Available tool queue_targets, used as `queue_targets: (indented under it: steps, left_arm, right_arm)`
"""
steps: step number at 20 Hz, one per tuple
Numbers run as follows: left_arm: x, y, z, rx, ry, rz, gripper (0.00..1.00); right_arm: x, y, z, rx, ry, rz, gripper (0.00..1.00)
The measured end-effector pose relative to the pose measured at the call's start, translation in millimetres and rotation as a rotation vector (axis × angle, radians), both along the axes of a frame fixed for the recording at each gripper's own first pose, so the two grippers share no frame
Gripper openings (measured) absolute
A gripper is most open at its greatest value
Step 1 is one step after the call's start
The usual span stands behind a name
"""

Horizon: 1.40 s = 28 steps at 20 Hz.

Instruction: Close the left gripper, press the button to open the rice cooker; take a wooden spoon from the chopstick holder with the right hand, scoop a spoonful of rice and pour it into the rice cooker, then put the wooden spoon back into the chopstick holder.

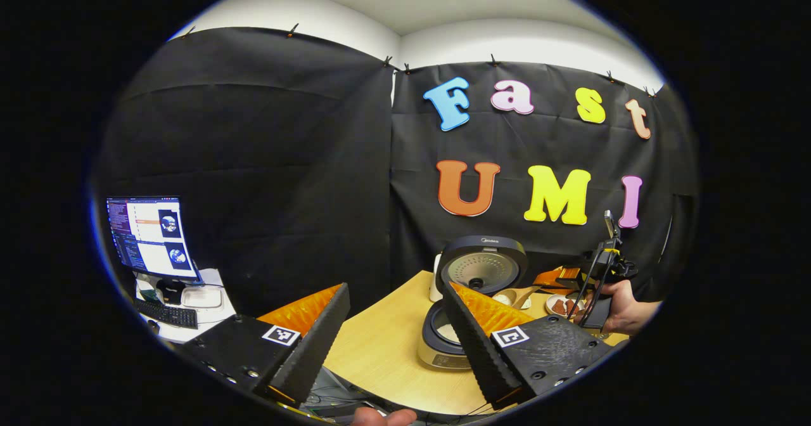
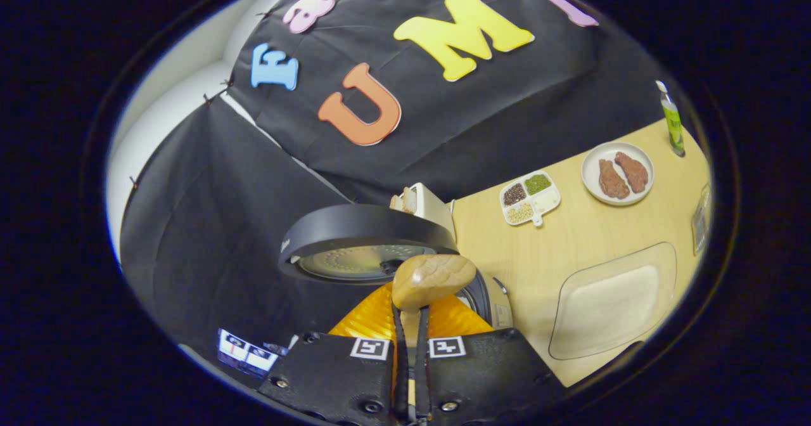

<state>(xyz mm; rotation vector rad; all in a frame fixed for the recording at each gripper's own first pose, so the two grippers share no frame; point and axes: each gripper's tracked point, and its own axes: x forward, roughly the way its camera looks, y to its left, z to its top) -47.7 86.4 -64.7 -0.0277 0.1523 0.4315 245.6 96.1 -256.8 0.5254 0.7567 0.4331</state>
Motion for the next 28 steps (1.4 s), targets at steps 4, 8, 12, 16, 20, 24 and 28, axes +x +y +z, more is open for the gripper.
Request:
queue_targets:
  steps: [4,8,12,16,20,24,28]
  left_arm:
    - [-16,19,-6,0.009,0.027,0.063,0.95]
    - [-23,30,-8,0.001,0.032,0.104,0.95]
    - [-30,36,-10,0.005,0.037,0.122,0.95]
    - [-30,36,-11,0.007,0.039,0.123,0.95]
    - [-31,36,-11,0.003,0.036,0.124,0.95]
    - [-31,32,-13,0.002,0.038,0.115,0.95]
    - [-33,28,-14,0.002,0.036,0.108,0.95]
  right_arm:
    - [-2,19,-8,-0.156,-0.076,0.091,0.09]
    - [-5,28,-7,-0.296,-0.186,0.161,0.1]
    - [-4,38,-5,-0.353,-0.236,0.197,0.09]
    - [-4,41,5,-0.46,-0.334,0.239,0.09]
    - [-9,47,10,-0.56,-0.44,0.301,0.1]
    - [-15,55,16,-0.645,-0.532,0.346,0.1]
    - [-22,61,22,-0.723,-0.63,0.399,0.1]
